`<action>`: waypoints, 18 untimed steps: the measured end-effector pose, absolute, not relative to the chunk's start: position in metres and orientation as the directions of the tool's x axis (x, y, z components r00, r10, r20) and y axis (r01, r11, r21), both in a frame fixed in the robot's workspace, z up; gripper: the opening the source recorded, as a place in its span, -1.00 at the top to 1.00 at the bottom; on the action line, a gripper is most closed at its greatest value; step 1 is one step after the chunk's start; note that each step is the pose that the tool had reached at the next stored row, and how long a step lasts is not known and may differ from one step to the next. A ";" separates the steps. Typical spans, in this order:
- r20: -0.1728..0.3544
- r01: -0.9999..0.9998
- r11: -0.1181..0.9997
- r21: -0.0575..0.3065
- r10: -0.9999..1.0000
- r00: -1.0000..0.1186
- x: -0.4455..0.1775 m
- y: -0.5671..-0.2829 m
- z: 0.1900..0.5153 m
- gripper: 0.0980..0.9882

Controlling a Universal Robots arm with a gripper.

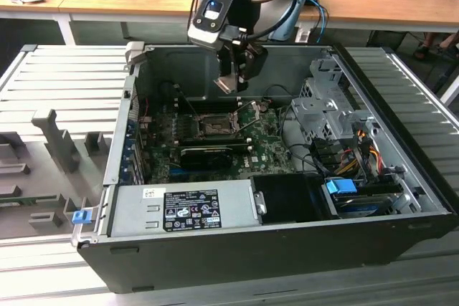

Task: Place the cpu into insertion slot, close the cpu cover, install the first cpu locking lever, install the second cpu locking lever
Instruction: 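Place the cpu into insertion slot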

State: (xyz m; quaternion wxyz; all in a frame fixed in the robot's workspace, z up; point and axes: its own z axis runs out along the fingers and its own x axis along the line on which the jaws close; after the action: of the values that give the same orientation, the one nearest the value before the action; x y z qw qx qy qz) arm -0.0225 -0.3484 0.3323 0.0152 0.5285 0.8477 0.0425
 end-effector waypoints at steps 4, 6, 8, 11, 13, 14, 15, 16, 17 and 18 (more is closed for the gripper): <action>0.019 0.917 0.388 0.088 0.920 -0.391 -0.023 -0.348 0.331 0.04; 0.019 0.931 0.354 0.088 0.934 -0.357 -0.023 -0.348 0.330 0.04; 0.019 0.945 0.315 0.088 0.948 -0.318 -0.023 -0.348 0.328 0.04; 0.019 0.954 0.287 0.088 0.957 -0.290 -0.023 -0.348 0.327 0.04; 0.019 0.962 0.259 0.088 0.965 -0.262 -0.023 -0.348 0.327 0.04; 0.019 0.964 0.251 0.088 0.967 -0.253 -0.023 -0.348 0.326 0.04; 0.019 0.967 0.240 0.088 0.970 -0.243 -0.023 -0.348 0.326 0.04; 0.019 0.969 0.229 0.088 0.973 -0.231 -0.023 -0.348 0.326 0.04; 0.019 0.971 0.220 0.088 0.975 -0.223 -0.023 -0.348 0.325 0.04; 0.019 0.973 0.213 0.088 0.976 -0.216 -0.023 -0.348 0.325 0.04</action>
State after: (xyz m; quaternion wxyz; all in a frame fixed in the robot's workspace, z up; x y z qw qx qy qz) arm -0.0227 -0.3484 0.3253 0.0202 0.6259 0.7786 0.0404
